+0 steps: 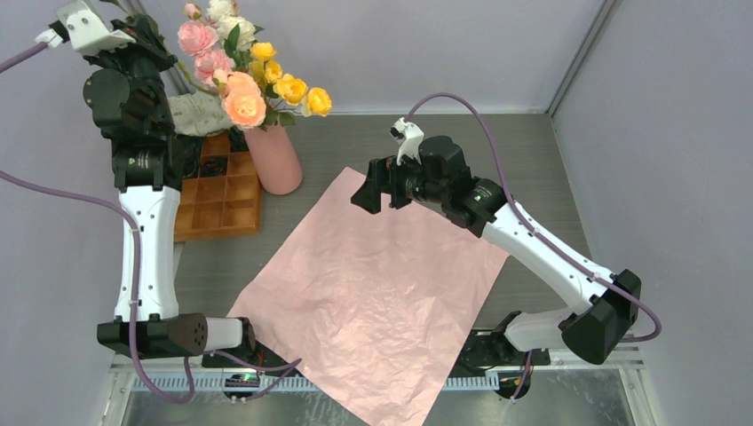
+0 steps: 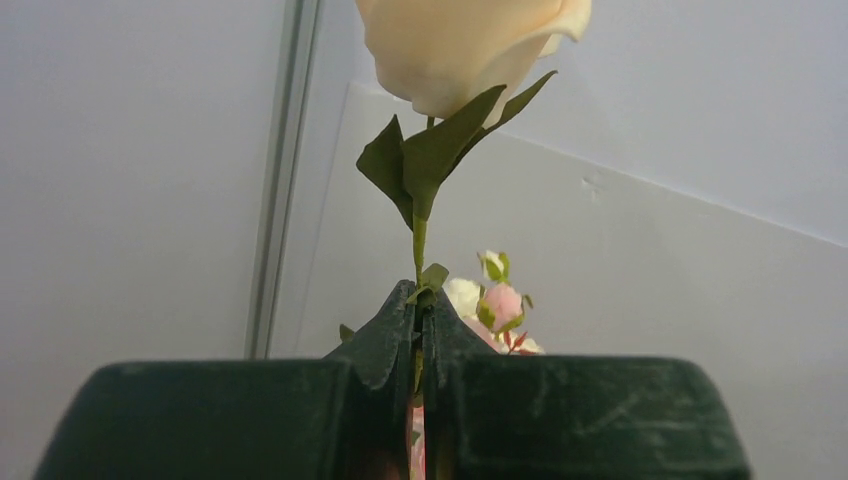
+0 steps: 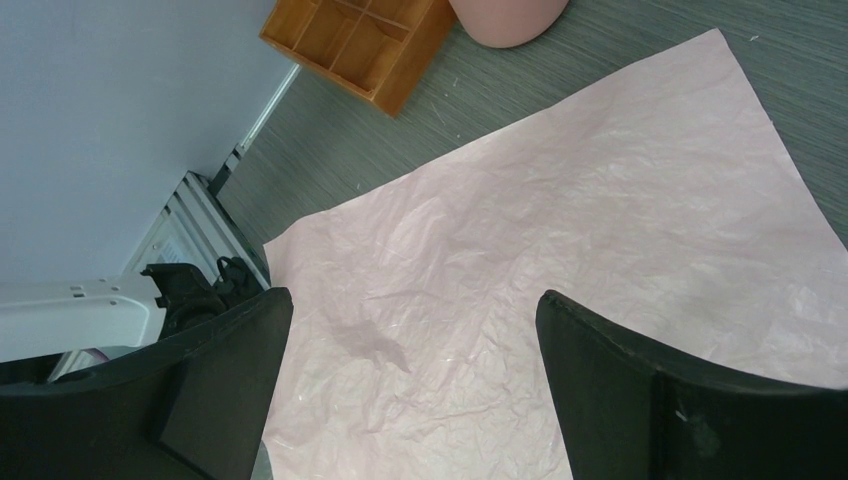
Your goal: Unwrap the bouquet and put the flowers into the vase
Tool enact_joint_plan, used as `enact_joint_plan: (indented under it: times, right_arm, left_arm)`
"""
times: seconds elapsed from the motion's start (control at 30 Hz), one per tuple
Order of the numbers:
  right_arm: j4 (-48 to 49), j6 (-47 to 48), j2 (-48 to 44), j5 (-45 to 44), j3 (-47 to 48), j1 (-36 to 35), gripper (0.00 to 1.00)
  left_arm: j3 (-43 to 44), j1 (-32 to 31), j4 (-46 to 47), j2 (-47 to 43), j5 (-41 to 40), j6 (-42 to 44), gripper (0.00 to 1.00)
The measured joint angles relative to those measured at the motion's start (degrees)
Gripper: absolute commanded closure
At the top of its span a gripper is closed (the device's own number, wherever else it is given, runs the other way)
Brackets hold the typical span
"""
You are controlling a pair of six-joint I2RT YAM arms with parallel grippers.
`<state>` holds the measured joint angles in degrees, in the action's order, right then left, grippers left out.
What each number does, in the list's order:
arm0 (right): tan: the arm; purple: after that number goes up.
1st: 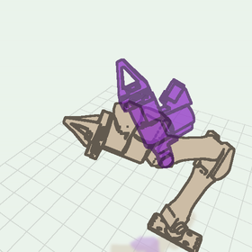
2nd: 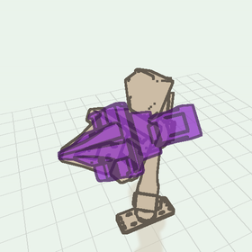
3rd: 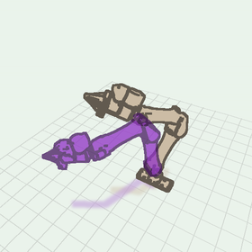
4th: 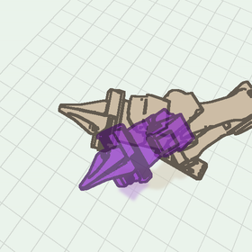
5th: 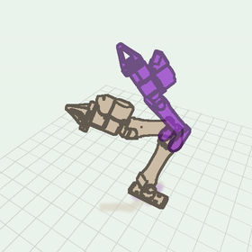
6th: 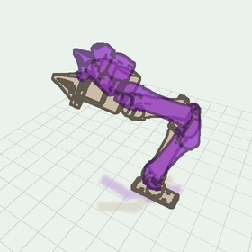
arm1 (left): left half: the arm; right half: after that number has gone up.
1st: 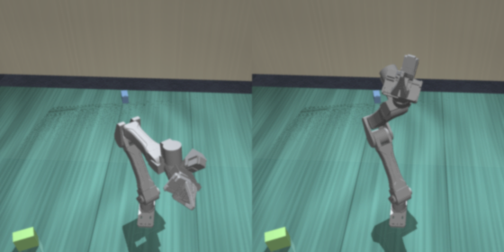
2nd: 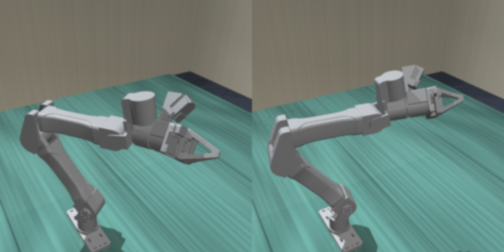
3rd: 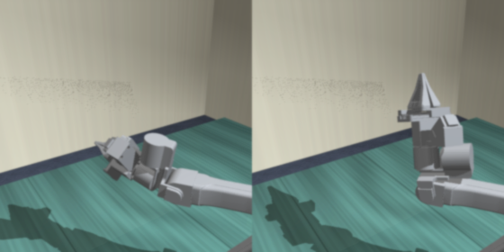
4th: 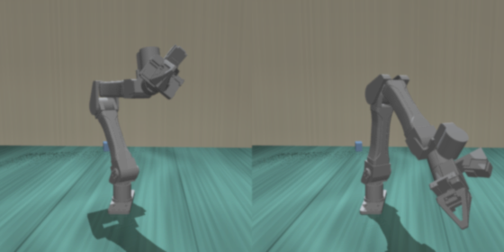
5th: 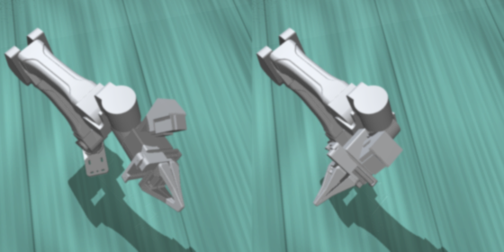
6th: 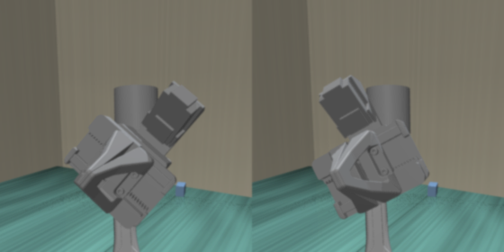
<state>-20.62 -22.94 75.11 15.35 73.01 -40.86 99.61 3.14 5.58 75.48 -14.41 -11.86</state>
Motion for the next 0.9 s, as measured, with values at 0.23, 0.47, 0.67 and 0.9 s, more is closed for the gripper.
enact_joint_plan:
  times: [0.23, 0.47, 0.67, 0.9]
  right_arm:
    - [0.1, -0.4, -0.9, 0.4, 0.0, 0.1, 0.03]
    - [0.1, -1.2, -0.9, 0.9, -0.1, 0.2, 0.03]
    - [0.1, -1.3, -0.9, 1.1, -0.1, 0.2, 0.03]
    - [0.1, -1.2, -0.9, 1.1, -0.1, 0.2, 0.03]
  left_arm:
    - [-9.1, 0.0, -0.1, -2.8, 0.1, -3.0, 1.0]
    - [-10.9, 0.0, 0.5, -3.4, 1.0, -4.5, 1.0]
    - [-11.0, 0.0, 4.4, -1.1, 3.2, -5.9, 1.0]
    - [-10.9, 0.0, 6.9, 3.1, 8.0, -7.7, 1.0]
